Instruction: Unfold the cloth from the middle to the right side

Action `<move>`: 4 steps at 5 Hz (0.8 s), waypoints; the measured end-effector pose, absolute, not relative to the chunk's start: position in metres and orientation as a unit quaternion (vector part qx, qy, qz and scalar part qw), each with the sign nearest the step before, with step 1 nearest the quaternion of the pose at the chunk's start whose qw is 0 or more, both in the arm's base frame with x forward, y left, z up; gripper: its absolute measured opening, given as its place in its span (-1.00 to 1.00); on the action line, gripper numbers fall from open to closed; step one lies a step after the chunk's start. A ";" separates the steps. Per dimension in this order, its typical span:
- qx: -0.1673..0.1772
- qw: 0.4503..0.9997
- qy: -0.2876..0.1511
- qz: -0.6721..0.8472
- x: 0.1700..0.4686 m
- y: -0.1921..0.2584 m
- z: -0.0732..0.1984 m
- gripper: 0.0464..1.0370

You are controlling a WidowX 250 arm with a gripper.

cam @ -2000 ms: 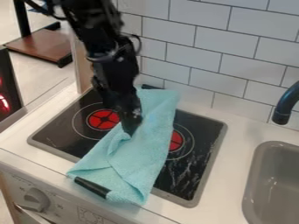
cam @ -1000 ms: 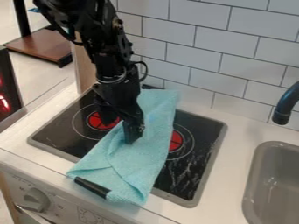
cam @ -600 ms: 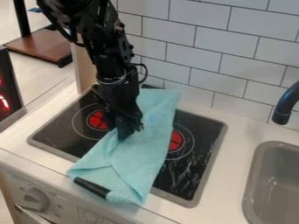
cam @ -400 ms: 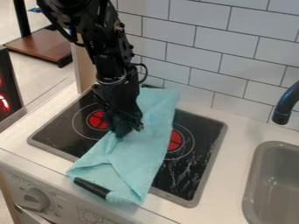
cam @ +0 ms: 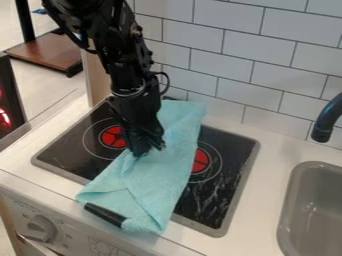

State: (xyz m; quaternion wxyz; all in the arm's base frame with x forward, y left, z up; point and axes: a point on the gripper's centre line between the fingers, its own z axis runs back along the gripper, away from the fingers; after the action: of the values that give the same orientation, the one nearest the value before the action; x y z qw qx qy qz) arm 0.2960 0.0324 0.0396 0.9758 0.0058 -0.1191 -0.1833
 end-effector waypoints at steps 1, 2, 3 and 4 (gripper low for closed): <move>0.004 0.970 -0.147 -0.196 0.304 0.031 0.064 -1.00; -0.003 0.965 -0.173 -0.200 0.304 0.024 0.089 -1.00; -0.024 0.956 -0.194 -0.218 0.303 0.003 0.105 -1.00; -0.048 0.939 -0.206 -0.272 0.302 -0.041 0.110 -1.00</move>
State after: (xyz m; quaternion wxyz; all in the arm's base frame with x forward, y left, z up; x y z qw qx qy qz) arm 0.3019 -0.0408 0.1104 0.9386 -0.0484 -0.2061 -0.2724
